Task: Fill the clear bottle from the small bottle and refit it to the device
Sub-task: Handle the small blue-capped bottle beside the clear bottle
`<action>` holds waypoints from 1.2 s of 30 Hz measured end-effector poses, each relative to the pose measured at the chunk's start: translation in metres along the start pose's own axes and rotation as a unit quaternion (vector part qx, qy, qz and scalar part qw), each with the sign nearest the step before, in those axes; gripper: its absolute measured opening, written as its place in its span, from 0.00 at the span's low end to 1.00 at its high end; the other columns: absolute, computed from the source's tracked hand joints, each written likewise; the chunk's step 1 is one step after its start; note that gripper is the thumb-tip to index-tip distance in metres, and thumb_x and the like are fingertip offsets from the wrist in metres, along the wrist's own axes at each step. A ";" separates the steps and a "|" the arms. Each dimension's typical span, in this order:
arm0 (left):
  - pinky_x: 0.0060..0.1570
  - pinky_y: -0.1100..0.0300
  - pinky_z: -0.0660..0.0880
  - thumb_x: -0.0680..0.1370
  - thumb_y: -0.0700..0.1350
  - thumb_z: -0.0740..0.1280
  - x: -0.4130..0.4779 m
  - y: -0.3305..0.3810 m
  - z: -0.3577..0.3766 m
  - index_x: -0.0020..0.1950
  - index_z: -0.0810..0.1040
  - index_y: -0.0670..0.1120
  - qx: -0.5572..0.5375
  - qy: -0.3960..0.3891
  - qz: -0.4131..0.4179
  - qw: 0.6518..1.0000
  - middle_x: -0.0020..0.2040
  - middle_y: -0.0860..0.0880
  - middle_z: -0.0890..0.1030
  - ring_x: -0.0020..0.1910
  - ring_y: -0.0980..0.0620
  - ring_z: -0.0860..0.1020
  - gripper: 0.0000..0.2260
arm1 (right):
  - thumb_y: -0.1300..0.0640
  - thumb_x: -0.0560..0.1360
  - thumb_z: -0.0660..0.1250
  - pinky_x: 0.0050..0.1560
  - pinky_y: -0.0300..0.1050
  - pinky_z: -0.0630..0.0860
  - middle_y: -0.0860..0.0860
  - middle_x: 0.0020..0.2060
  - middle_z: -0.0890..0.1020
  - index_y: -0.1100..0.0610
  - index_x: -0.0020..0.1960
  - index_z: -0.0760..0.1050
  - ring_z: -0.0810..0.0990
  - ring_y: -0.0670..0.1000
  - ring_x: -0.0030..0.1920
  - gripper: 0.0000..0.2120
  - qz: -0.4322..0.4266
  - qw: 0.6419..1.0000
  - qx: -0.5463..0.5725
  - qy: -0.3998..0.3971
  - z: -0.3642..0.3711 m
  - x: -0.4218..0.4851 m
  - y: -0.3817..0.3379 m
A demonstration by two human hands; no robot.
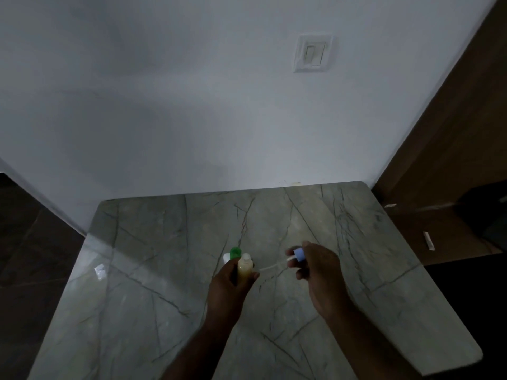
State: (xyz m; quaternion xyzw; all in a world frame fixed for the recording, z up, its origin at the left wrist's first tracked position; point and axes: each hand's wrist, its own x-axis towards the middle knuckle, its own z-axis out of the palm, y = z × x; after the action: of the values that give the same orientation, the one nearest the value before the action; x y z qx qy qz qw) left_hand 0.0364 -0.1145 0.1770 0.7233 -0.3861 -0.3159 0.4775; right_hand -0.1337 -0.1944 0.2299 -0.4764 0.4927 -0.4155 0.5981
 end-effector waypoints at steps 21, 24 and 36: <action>0.38 0.73 0.74 0.74 0.50 0.73 -0.004 0.000 0.013 0.56 0.80 0.50 0.036 0.000 0.049 0.998 0.42 0.56 0.82 0.43 0.64 0.79 0.12 | 0.50 0.74 0.71 0.35 0.37 0.81 0.49 0.37 0.84 0.58 0.49 0.76 0.85 0.46 0.36 0.12 -0.209 0.936 -0.217 -0.180 0.040 0.035 -0.024; 0.38 0.73 0.72 0.74 0.51 0.73 -0.004 -0.006 0.015 0.55 0.80 0.52 0.042 -0.007 0.038 0.998 0.42 0.57 0.82 0.43 0.64 0.79 0.11 | 0.49 0.75 0.70 0.35 0.40 0.82 0.49 0.37 0.84 0.56 0.49 0.75 0.85 0.46 0.35 0.11 -0.217 0.945 -0.205 -0.133 0.037 0.039 -0.023; 0.33 0.74 0.68 0.74 0.50 0.74 -0.008 -0.049 0.037 0.49 0.80 0.49 0.047 -0.018 -0.035 0.998 0.36 0.57 0.78 0.36 0.64 0.76 0.08 | 0.49 0.74 0.71 0.35 0.49 0.83 0.52 0.38 0.85 0.56 0.48 0.75 0.85 0.52 0.34 0.11 -0.165 0.966 -0.153 -0.130 0.026 0.048 0.023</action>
State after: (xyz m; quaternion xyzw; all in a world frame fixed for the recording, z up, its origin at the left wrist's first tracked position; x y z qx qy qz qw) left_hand 0.0145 -0.1123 0.1188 0.7519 -0.3836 -0.3268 0.4250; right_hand -0.0992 -0.2315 0.1994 -0.6869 0.3829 -0.3625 0.5001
